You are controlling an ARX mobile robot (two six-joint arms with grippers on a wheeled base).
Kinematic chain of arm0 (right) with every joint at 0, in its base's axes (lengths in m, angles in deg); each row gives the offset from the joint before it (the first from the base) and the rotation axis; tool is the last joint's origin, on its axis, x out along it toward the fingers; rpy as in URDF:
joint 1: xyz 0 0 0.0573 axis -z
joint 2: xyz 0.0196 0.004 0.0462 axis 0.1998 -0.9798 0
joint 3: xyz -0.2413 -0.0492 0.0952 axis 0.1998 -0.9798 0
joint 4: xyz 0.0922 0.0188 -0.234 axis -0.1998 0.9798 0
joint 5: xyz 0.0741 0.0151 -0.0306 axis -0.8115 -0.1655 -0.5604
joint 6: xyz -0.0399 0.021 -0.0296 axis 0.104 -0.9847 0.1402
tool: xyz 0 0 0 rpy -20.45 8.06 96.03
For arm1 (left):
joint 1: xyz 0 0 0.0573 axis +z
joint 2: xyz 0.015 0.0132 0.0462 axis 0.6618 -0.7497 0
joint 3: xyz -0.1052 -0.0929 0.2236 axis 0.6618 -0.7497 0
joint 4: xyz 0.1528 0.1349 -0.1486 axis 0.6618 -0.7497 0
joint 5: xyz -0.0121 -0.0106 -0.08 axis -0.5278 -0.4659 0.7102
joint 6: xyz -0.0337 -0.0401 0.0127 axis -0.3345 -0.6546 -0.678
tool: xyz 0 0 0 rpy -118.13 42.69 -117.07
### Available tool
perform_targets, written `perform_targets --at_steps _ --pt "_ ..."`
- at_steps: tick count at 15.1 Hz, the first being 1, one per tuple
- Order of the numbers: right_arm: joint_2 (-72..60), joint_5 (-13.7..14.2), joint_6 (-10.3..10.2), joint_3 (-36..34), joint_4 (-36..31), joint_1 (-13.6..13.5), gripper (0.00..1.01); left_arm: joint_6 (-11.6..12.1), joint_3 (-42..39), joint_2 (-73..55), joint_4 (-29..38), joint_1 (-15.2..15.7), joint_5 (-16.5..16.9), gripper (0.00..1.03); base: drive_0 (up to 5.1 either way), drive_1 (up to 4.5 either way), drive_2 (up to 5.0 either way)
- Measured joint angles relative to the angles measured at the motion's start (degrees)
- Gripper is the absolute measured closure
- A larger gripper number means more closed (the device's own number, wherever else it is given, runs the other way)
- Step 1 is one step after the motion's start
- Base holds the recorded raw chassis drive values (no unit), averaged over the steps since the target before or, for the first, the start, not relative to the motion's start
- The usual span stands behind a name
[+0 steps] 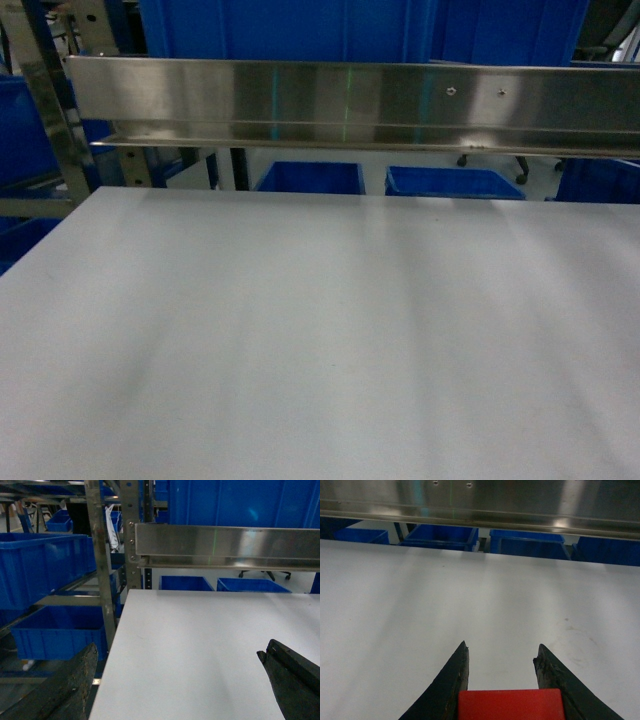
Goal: Place magnetic block on left shelf second layer
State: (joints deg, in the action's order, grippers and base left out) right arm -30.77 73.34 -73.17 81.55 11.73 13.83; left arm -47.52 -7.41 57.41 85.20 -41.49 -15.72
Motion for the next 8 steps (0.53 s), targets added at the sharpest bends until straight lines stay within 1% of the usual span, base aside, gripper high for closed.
perform_targets --at_steps 8 --pt "-0.13 0.0 0.0 0.0 0.17 0.0 0.67 0.0 0.0 0.0 0.02 0.0 0.04 0.05 0.0 0.0 0.0"
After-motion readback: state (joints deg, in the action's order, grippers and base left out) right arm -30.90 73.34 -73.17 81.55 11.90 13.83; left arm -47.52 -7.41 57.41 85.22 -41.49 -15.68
